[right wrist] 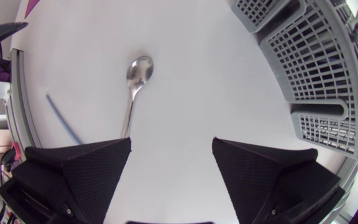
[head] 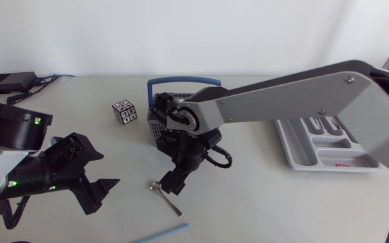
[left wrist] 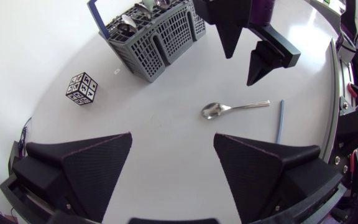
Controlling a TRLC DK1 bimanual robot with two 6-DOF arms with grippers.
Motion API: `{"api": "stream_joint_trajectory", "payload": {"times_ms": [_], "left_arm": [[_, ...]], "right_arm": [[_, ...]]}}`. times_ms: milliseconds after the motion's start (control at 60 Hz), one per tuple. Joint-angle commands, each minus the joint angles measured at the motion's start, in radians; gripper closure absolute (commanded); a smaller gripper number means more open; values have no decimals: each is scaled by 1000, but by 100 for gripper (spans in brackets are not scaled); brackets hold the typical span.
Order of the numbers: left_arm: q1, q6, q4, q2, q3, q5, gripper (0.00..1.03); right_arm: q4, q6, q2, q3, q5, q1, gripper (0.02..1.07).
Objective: Transfer all utensils from the basket to the drawer tray.
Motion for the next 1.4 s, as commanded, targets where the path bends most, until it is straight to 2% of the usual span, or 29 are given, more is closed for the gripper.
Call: {"api": "stream_joint_trajectory", "payload": {"times_ms": [0,300,583,783,850,1050,1200,1383], "left_arm": [[-1,14,-13,-9,-21,10,11],[1,7,-36,-36,-18,10,11],[-7,3,-55,-45,-17,17,11],[-98,-23,48,76,-21,42,14],[-148,18,106,113,-44,43,15],[-168,144,251,211,-75,99,15],[-190,314,398,303,-130,99,15],[-196,518,386,454,-61,100,20]], "right_arm": [[-44,-50,50,55,3,-5,13],[-151,-53,203,265,17,8,13],[-286,-70,259,380,32,21,13],[-282,-82,228,325,31,19,12],[-269,-82,223,312,31,18,12],[-269,-74,214,288,69,21,12],[-237,-74,162,211,58,-18,12],[-157,-76,67,70,32,-71,11]]}}
